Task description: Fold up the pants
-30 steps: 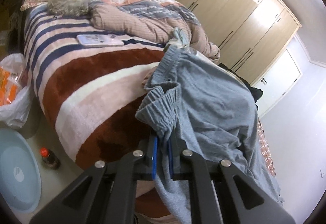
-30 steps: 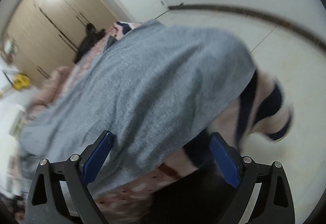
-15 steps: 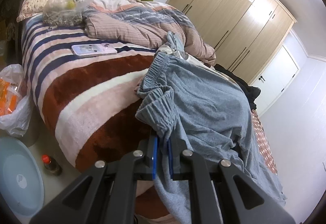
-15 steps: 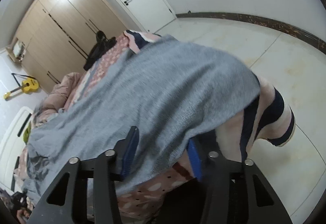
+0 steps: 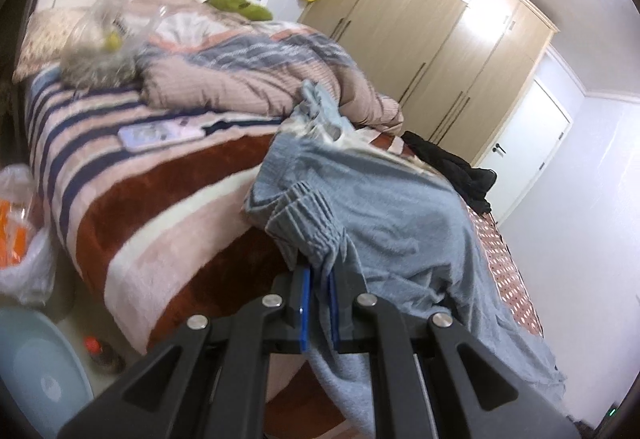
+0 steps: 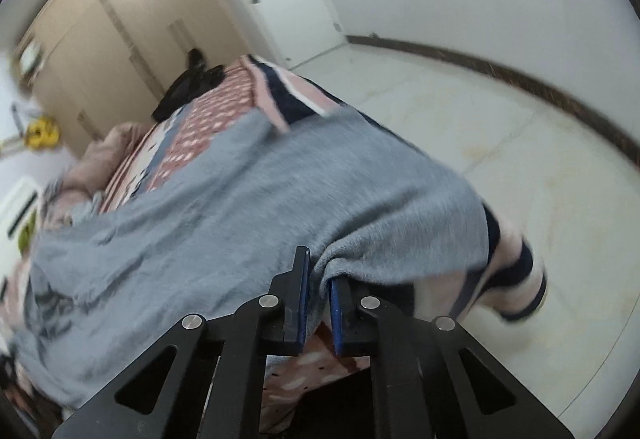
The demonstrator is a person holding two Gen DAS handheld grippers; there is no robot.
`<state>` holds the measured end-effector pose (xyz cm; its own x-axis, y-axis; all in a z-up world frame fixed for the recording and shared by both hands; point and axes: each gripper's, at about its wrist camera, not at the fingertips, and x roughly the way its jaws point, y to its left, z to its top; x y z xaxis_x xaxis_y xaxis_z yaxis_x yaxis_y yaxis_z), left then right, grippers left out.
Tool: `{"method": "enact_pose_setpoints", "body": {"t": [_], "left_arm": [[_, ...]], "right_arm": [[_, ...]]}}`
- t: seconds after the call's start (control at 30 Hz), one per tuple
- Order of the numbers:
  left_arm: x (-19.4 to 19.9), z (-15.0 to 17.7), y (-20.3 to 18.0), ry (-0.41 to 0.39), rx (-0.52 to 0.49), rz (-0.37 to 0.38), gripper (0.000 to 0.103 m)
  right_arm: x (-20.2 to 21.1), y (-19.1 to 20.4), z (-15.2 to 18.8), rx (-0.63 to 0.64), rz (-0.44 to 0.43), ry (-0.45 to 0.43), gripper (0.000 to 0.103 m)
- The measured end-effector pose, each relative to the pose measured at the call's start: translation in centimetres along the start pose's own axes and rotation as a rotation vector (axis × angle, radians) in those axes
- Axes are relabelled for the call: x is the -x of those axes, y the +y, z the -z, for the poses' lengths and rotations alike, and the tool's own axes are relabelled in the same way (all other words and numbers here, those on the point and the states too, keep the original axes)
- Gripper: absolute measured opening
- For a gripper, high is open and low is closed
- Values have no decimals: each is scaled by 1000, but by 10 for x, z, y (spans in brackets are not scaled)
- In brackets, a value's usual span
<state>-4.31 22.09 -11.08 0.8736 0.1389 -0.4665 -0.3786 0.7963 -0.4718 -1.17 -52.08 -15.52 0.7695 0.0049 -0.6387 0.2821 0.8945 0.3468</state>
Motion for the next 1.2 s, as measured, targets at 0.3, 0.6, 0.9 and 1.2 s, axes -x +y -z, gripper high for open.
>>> {"method": "enact_pose_setpoints", "body": {"t": [0.3, 0.6, 0.9, 1.2], "left_arm": [[4, -51, -30, -3, -85, 47, 5], [-46, -102, -48, 118, -99, 29, 5], [-124, -141, -71, 263, -108, -21, 5], [-178, -154, -84, 327, -104, -70, 5]], "right_arm": [[14, 55, -69, 237, -38, 35, 4], [-41, 88, -144, 337, -31, 184, 4], [-125, 84, -181, 304, 58, 336, 4], [-180, 86, -193, 260, 91, 380, 4]]}}
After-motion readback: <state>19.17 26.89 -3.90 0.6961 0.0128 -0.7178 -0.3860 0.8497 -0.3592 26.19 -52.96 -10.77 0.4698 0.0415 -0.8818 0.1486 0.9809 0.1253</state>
